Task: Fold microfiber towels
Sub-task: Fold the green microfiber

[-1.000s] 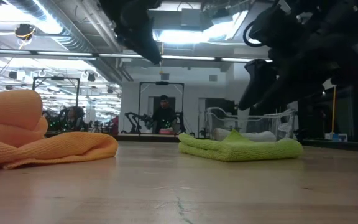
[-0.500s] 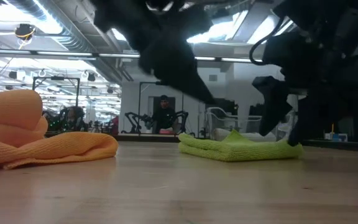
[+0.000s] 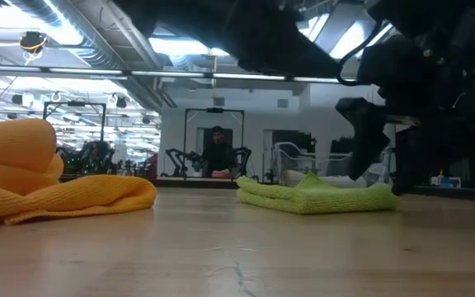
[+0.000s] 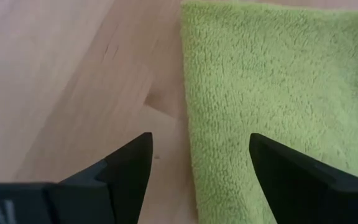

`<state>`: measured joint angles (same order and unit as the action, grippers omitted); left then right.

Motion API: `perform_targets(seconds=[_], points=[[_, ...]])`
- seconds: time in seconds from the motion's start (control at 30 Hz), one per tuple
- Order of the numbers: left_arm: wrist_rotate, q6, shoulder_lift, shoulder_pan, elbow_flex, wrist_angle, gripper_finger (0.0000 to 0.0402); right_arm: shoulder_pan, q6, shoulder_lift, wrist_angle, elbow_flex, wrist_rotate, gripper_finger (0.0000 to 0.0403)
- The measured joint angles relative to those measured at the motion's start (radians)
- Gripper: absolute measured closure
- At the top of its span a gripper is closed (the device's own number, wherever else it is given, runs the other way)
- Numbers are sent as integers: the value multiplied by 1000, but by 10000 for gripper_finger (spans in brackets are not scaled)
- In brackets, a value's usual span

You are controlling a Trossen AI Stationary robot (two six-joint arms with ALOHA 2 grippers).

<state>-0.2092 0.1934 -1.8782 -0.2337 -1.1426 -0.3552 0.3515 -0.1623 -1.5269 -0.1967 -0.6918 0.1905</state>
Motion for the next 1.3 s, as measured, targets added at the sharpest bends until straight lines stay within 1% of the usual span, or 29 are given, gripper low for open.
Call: perform_targets(seconds=[0.07, 0.17, 0.3, 0.4, 0.5, 0.57, 0.63, 0.7, 0.73, 0.83, 0.9, 0.97, 1.17, 1.3], points=[[-44, -14, 0, -9, 0, -18, 302, 0, 0, 0, -7, 0, 0, 133], [-104, -80, 0, -16, 0, -11, 293, 0, 0, 0, -7, 0, 4, 133], [-118, -103, 0, -17, 0, -1, 264, 0, 10, 0, -18, 0, 48, 134], [-156, -110, 0, -12, 0, -5, 238, 0, 22, 0, -20, 0, 67, 134], [-171, -116, 0, -7, 0, -5, 227, 0, 22, 0, -21, 0, 113, 134], [-168, -148, 0, -7, 0, -5, 226, 0, 22, 0, -21, 0, 136, 134], [-145, -179, 0, -10, 0, -4, 227, 0, 22, 0, -24, 0, 138, 134], [-107, -183, 0, -19, 0, -3, 227, 0, 22, 0, -29, 0, 124, 134], [-105, -173, 0, -28, 0, -3, 227, 0, 22, 0, -31, 0, 109, 134], [-141, -116, -18, -76, -3, -10, 228, 0, 23, 0, -54, 0, 70, 134], [-177, -69, -47, -110, -8, 11, 228, 0, 23, 0, -60, 0, 65, 134], [-186, -56, -84, -130, -29, 9, 228, 0, 23, 0, -59, 0, 64, 134], [-192, -143, -175, -128, -70, 10, 226, 0, 23, 0, -48, 0, 63, 134], [-195, -163, -182, -119, -76, 2, 228, 0, 23, 0, -47, 0, 63, 134]])
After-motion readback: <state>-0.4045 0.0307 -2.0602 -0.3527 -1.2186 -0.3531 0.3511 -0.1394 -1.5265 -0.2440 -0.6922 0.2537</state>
